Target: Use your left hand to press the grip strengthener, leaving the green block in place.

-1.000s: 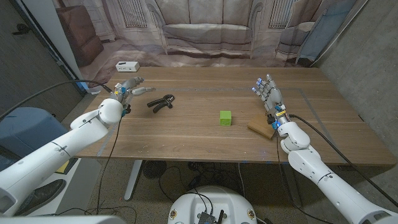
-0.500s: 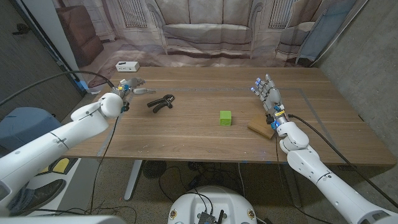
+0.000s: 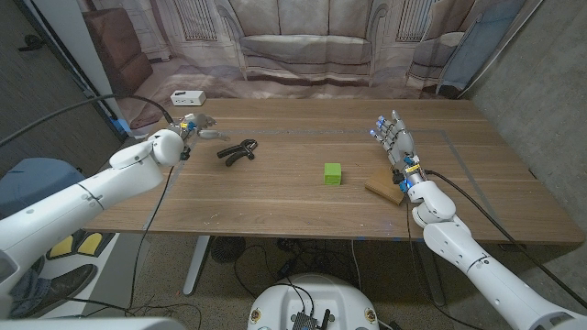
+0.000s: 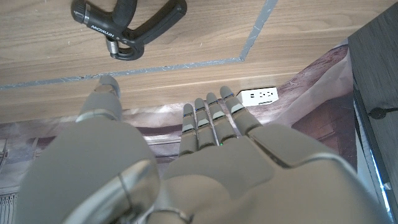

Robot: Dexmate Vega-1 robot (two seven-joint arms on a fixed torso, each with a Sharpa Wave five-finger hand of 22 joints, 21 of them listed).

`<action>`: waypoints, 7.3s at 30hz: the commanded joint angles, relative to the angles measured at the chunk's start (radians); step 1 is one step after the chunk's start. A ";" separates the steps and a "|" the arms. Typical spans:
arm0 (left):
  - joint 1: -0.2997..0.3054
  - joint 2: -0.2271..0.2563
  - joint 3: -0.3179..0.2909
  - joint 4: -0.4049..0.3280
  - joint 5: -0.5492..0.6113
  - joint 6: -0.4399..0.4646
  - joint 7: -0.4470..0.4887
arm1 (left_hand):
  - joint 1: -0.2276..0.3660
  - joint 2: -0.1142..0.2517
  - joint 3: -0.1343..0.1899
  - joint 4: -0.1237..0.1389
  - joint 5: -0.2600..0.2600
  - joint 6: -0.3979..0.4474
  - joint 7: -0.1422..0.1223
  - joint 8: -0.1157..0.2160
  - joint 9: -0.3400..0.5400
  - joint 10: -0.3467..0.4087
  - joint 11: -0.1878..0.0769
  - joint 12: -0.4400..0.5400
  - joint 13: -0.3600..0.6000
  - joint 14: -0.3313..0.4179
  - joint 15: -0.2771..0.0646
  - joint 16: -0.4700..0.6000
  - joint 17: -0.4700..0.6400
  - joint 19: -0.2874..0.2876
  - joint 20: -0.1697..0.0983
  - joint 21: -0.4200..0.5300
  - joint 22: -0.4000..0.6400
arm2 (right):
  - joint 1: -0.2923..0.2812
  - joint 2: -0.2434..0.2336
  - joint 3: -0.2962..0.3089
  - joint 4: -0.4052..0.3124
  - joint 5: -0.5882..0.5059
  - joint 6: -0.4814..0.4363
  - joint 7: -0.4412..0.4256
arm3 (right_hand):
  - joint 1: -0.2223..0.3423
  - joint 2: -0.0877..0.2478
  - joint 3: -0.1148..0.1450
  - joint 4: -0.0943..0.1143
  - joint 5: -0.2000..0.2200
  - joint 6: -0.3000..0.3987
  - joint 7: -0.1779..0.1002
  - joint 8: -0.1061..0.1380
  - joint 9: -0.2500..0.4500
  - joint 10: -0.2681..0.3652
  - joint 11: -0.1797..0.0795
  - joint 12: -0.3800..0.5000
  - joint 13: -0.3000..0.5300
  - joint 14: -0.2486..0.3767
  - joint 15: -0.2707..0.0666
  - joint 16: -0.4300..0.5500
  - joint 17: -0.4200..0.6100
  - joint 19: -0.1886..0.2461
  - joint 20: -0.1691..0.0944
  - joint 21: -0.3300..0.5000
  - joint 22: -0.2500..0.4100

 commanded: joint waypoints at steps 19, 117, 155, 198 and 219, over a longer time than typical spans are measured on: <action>-0.204 -0.025 0.184 0.065 0.250 0.055 -0.287 | 0.087 0.027 0.021 -0.010 0.007 0.030 -0.017 -0.004 0.006 0.035 -0.025 -0.007 0.003 0.038 -0.017 -0.006 0.000 0.038 -0.024 -0.001 0.004 | -0.014 -0.004 0.004 -0.022 0.009 -0.009 -0.006 | 0.000 0.013 0.000 -0.004 -0.007 0.012 -0.002 0.002 0.004 0.011 0.006 -0.002 0.003 0.008 0.004 0.004 0.003 0.008 0.002 -0.004 0.003; -0.226 -0.217 0.273 0.251 0.272 0.079 -0.208 | 0.088 0.023 -0.037 0.041 -0.002 0.022 0.030 -0.021 0.010 0.046 0.023 -0.027 0.015 0.063 0.027 -0.013 0.001 0.106 0.027 -0.024 0.008 | -0.022 -0.014 0.021 -0.004 0.046 -0.026 0.020 | 0.003 0.018 -0.006 -0.008 -0.009 0.018 -0.001 0.000 0.004 0.025 0.009 -0.004 0.003 0.021 0.014 0.003 0.004 0.012 0.009 -0.007 0.004; -0.221 -0.217 0.301 0.276 0.219 0.088 -0.212 | 0.212 0.078 0.009 -0.007 0.002 0.038 0.019 -0.022 0.009 0.062 0.004 -0.030 0.014 0.077 -0.002 -0.017 0.000 0.143 0.026 -0.025 0.005 | -0.028 -0.012 0.022 -0.025 0.052 -0.038 0.007 | 0.002 0.018 -0.009 -0.009 -0.009 0.021 -0.003 0.000 0.004 0.029 0.010 -0.005 0.003 0.026 0.015 0.003 0.005 0.016 0.017 -0.006 0.004; -0.200 -0.217 0.242 0.206 0.099 0.163 -0.156 | 0.672 0.219 0.171 -0.028 0.017 0.315 0.048 0.037 0.022 0.340 0.012 0.039 0.028 0.398 -0.055 0.027 0.003 0.481 -0.029 0.088 0.009 | -0.025 0.008 0.029 0.007 0.079 -0.010 0.039 | 0.004 0.022 -0.010 -0.009 -0.009 0.022 -0.002 0.000 0.004 0.027 0.007 -0.007 0.004 0.028 0.018 0.002 0.005 0.018 0.017 -0.006 0.004; -0.174 -0.191 0.206 0.128 0.035 0.190 -0.097 | 0.711 0.217 0.200 -0.023 0.022 0.363 0.055 0.040 0.024 0.382 0.015 0.046 0.034 0.460 -0.059 0.024 0.004 0.530 -0.032 0.117 0.012 | -0.030 0.012 0.041 0.008 0.092 0.008 0.051 | 0.005 0.023 -0.010 -0.010 -0.009 0.021 -0.003 -0.001 0.005 0.029 0.008 -0.007 0.004 0.029 0.017 0.001 0.005 0.020 0.018 -0.006 0.004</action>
